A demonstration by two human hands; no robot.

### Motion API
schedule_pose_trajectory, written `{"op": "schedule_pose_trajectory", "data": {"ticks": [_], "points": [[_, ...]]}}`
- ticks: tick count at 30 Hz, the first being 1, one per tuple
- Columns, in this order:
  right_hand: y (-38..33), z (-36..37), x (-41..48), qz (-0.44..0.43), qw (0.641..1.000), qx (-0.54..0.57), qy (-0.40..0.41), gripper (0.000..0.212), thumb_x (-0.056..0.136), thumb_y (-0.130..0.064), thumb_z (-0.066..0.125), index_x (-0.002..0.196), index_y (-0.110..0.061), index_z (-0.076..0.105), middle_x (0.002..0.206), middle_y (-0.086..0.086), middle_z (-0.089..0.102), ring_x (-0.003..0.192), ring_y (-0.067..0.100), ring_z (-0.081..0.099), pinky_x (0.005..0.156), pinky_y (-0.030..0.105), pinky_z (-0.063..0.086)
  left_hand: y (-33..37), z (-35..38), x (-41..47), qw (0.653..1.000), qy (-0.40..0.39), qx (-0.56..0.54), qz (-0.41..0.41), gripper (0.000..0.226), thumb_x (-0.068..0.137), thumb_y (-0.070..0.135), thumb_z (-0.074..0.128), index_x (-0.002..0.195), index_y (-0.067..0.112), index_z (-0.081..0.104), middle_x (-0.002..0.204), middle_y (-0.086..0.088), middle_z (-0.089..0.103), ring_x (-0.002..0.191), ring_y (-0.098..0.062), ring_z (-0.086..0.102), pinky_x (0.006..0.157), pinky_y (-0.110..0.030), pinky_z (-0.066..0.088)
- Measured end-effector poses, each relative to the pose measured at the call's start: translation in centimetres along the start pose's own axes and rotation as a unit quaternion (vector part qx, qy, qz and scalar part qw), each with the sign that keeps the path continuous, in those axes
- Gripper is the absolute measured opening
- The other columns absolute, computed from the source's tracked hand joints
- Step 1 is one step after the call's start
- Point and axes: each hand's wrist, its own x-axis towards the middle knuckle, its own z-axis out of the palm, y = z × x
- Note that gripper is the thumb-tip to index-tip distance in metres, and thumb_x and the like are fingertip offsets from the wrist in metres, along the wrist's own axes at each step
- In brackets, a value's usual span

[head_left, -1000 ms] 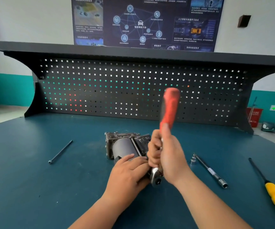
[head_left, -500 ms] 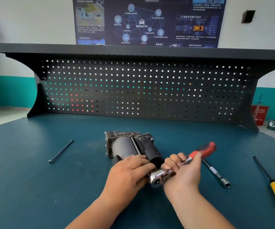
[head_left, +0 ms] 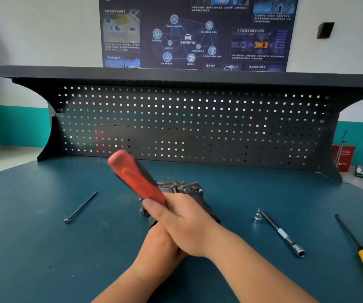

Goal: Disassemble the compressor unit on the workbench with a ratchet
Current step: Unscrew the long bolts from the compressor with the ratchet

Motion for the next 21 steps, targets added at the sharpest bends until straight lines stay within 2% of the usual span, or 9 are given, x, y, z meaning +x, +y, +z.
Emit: {"op": "schedule_pose_trajectory", "data": {"ticks": [1, 4, 7, 9, 11, 12, 14, 16, 21], "points": [[-0.2, -0.2, 0.1, 0.017, 0.999, 0.032, 0.015, 0.038, 0.085, -0.051, 0.045, 0.064, -0.020, 0.039, 0.056, -0.011, 0.032, 0.052, 0.006, 0.029, 0.053, 0.023, 0.026, -0.1, 0.0, 0.0, 1.000, -0.005, -0.010, 0.025, 0.002, 0.062, 0.005, 0.068, 0.063, 0.005, 0.067, 0.064, -0.003, 0.066, 0.074, -0.016, 0.047, 0.062, -0.021, 0.043], [-0.1, -1.2, -0.5, 0.085, 0.951, 0.278, 0.102, 0.049, 0.088, -0.054, 0.050, 0.059, -0.018, 0.034, 0.046, -0.010, 0.027, 0.037, 0.003, 0.023, 0.038, 0.015, 0.022, -0.5, -0.1, 0.6, 0.997, -0.021, -0.035, 0.065, 0.013, 0.073, 0.014, 0.055, 0.065, 0.012, 0.066, 0.078, 0.004, 0.062, 0.073, -0.011, 0.049, 0.064, -0.015, 0.039], [0.9, -1.7, -1.9, 0.121, 0.840, 0.446, 0.284, 0.052, 0.082, -0.060, 0.051, 0.051, -0.022, 0.033, 0.043, -0.007, 0.020, 0.034, 0.008, 0.017, 0.034, 0.017, 0.021, -0.6, 0.0, 0.5, 0.995, -0.041, -0.036, 0.083, 0.015, 0.079, 0.017, 0.059, 0.081, 0.013, 0.073, 0.086, 0.002, 0.069, 0.092, -0.010, 0.056, 0.084, -0.019, 0.042], [2.0, -1.8, -2.7, 0.144, 0.728, 0.535, 0.404, 0.050, 0.086, -0.059, 0.043, 0.055, -0.021, 0.031, 0.043, -0.007, 0.021, 0.033, 0.009, 0.019, 0.034, 0.016, 0.022, -0.8, 0.1, 0.4, 0.995, -0.054, -0.019, 0.077, 0.015, 0.072, 0.016, 0.069, 0.086, 0.013, 0.076, 0.087, 0.003, 0.071, 0.098, -0.009, 0.056, 0.089, -0.021, 0.043], [3.1, -1.8, -3.2, 0.175, 0.647, 0.583, 0.459, 0.053, 0.093, -0.060, 0.035, 0.060, -0.019, 0.032, 0.043, -0.006, 0.024, 0.032, 0.011, 0.023, 0.034, 0.016, 0.025, -1.0, 0.2, 0.5, 0.995, -0.067, -0.019, 0.069, 0.022, 0.065, 0.013, 0.072, 0.087, 0.013, 0.076, 0.087, 0.003, 0.072, 0.097, -0.010, 0.057, 0.089, -0.022, 0.043], [3.5, -1.8, -3.2, 0.185, 0.632, 0.594, 0.462, 0.054, 0.093, -0.061, 0.034, 0.060, -0.018, 0.033, 0.043, -0.006, 0.026, 0.032, 0.012, 0.025, 0.035, 0.016, 0.026, -1.1, 0.2, 0.6, 0.995, -0.068, -0.013, 0.067, 0.023, 0.064, 0.012, 0.072, 0.086, 0.013, 0.076, 0.087, 0.003, 0.072, 0.095, -0.011, 0.060, 0.089, -0.022, 0.044], [3.8, -1.8, -3.0, 0.173, 0.647, 0.597, 0.442, 0.053, 0.093, -0.061, 0.033, 0.061, -0.018, 0.033, 0.043, -0.006, 0.025, 0.033, 0.011, 0.024, 0.035, 0.018, 0.028, -1.3, 0.2, 0.8, 0.995, -0.073, -0.002, 0.061, 0.023, 0.063, 0.012, 0.072, 0.086, 0.013, 0.076, 0.087, 0.003, 0.072, 0.092, -0.014, 0.066, 0.089, -0.024, 0.046], [3.6, -1.9, -2.4, 0.142, 0.695, 0.574, 0.410, 0.051, 0.095, -0.058, 0.032, 0.062, -0.018, 0.033, 0.043, -0.005, 0.024, 0.034, 0.010, 0.022, 0.035, 0.020, 0.029, -1.5, 0.4, 0.9, 0.996, -0.069, -0.001, 0.049, 0.023, 0.063, 0.010, 0.072, 0.086, 0.012, 0.076, 0.087, 0.001, 0.072, 0.093, -0.013, 0.064, 0.090, -0.024, 0.044], [2.4, -1.6, -0.8, 0.084, 0.887, 0.371, 0.261, 0.047, 0.093, -0.052, 0.036, 0.060, -0.018, 0.032, 0.042, -0.009, 0.025, 0.036, 0.008, 0.021, 0.038, 0.019, 0.023, -1.3, 0.7, 1.1, 0.997, -0.048, -0.042, 0.034, 0.017, 0.078, 0.015, 0.058, 0.079, 0.009, 0.074, 0.088, 0.000, 0.070, 0.087, -0.013, 0.060, 0.080, -0.023, 0.048]]}}
